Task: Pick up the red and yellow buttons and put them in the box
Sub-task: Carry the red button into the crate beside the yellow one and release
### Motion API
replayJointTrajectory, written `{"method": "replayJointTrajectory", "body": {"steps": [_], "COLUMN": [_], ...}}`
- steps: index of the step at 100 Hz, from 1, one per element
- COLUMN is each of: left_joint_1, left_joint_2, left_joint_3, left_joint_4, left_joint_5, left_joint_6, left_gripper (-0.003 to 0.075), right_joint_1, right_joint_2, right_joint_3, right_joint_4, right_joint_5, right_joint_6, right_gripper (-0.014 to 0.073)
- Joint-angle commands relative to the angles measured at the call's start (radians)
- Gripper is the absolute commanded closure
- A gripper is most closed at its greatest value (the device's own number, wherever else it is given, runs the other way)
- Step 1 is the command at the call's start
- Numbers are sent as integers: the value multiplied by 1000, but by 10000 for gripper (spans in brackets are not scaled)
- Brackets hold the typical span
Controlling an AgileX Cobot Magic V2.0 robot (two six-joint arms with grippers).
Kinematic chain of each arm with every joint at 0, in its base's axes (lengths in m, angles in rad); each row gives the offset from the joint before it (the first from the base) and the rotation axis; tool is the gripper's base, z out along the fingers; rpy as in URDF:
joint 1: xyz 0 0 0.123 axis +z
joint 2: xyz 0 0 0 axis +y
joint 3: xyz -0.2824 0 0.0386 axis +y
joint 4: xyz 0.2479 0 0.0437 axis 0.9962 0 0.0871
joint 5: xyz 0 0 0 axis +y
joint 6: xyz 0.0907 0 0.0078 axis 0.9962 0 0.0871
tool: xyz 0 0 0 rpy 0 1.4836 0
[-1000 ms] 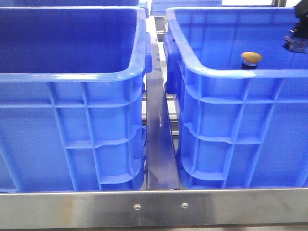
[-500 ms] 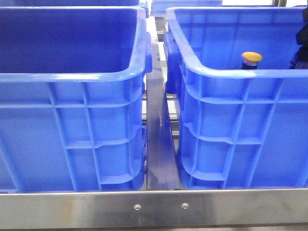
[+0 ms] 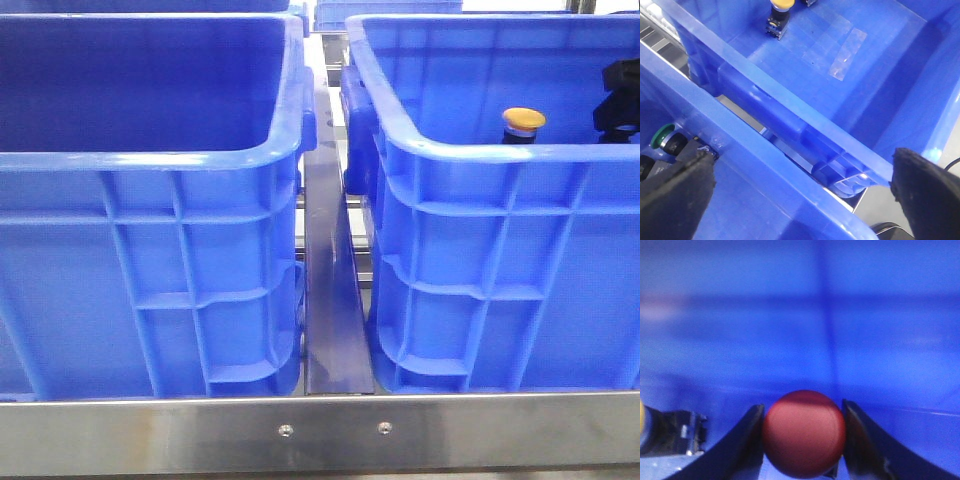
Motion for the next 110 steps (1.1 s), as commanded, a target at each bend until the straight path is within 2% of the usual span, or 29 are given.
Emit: {"method": "replayJointTrajectory", "body": {"steps": [1,22,29,36,48,55,60,90,110], "left_joint_1": [1,1,1,1,1,1,1,1,1], "left_joint_2": [-34,-34,-34,-34,-34,-34,-34,-34,-43], "left_joint_3": [-28,-28,-28,-28,-28,-28,-28,-28,-28], "left_joint_4": [-28,-28,-28,-28,-28,-28,-28,-28,-26], "left_joint_5": [-61,-70,-69,-69,-72,-73,-73,-71,-64], "left_joint_6": [-7,-7,-7,-7,-7,-7,-7,-7,-32], "left_gripper": [50,50,50,50,50,50,50,51,51], "right_joint_1": [1,1,1,1,1,1,1,1,1], "right_joint_2": [-45,-36,-33,-33,-33,-33,-34,-62,-149], "right_joint_3": [-36,-36,-36,-36,-36,-36,-36,-29,22], "right_joint_4": [34,34,34,34,34,34,34,34,34], "right_joint_5": [24,29,44,58,63,63,63,63,65], "right_joint_6": [-44,-57,-57,-57,-57,-57,-57,-57,-53], "right_gripper": [624,619,571,451,181,82,45,32,37]}}
